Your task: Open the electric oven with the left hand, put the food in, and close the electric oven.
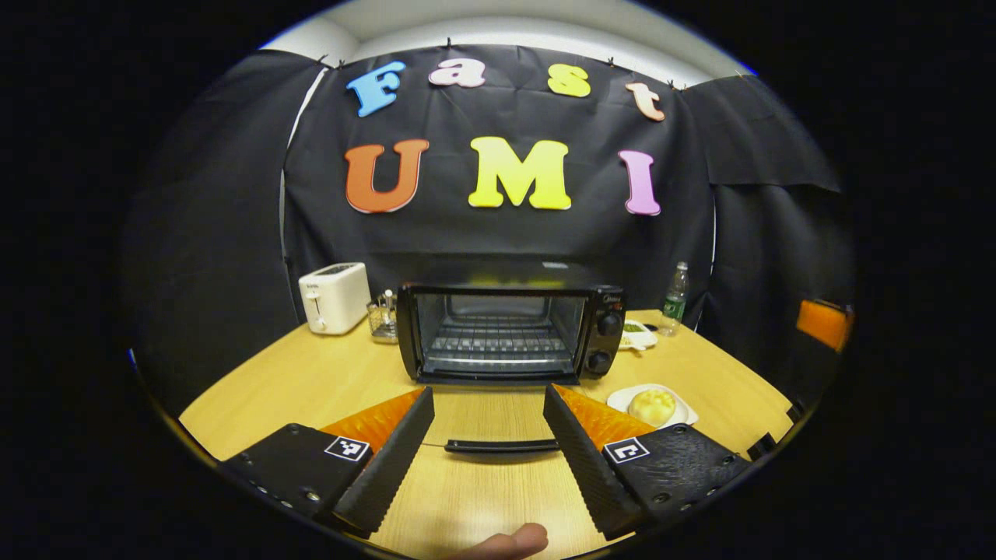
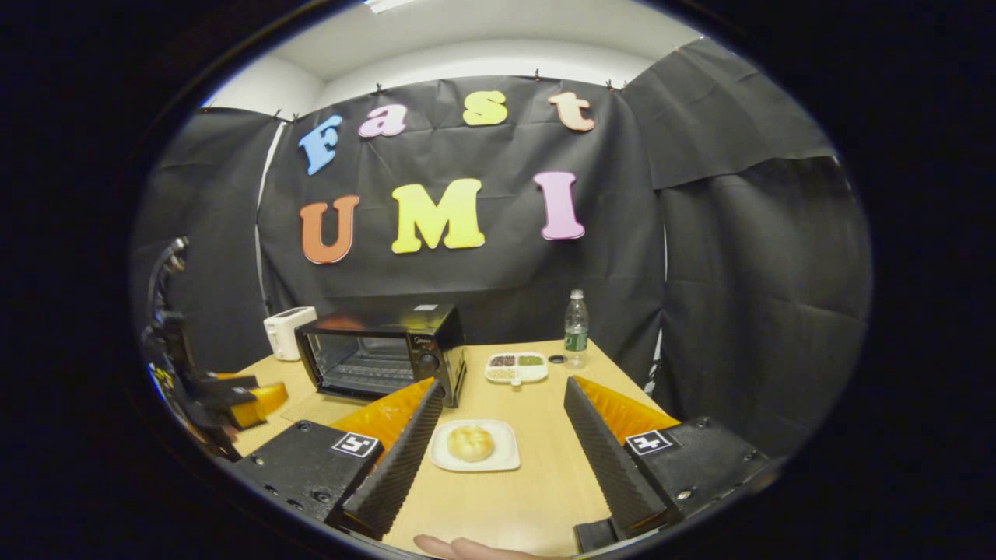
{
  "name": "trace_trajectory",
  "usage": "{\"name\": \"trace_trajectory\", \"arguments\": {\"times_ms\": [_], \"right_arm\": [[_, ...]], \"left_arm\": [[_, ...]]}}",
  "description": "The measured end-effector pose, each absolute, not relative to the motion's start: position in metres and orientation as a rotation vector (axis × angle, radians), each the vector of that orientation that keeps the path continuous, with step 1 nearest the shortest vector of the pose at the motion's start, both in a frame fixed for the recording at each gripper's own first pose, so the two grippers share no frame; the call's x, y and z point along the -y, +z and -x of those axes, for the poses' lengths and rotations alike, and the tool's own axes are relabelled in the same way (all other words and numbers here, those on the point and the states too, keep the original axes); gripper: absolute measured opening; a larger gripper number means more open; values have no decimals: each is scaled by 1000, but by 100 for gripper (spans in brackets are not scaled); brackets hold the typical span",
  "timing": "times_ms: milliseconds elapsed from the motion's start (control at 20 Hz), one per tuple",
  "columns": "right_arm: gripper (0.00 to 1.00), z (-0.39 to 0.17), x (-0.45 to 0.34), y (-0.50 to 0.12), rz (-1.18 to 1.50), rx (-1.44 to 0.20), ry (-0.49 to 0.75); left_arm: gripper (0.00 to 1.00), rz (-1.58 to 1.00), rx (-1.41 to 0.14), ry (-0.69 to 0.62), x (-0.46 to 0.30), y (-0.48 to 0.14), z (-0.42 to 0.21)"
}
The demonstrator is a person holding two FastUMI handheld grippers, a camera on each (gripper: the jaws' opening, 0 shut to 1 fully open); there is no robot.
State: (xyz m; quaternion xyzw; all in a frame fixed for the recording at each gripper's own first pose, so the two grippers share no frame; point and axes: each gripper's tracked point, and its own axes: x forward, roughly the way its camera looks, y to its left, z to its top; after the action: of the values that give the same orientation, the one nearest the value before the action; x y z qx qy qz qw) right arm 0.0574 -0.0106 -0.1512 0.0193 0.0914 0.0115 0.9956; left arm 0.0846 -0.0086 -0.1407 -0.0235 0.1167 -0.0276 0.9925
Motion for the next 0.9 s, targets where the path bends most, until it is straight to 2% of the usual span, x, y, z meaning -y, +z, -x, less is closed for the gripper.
{"name": "trace_trajectory", "arguments": {"times_ms": [350, 650, 900], "right_arm": [[97, -103, -11, -221, -45, -286, 60], [97, -140, -20, -297, -37, -416, 77], [97, -152, -14, -325, -35, -480, 71]], "left_arm": [[93, 40, -112, -57, 9, -47, -31], [93, 11, -41, -96, 15, -11, 9], [94, 14, 1, -102, 15, 3, 26]]}}
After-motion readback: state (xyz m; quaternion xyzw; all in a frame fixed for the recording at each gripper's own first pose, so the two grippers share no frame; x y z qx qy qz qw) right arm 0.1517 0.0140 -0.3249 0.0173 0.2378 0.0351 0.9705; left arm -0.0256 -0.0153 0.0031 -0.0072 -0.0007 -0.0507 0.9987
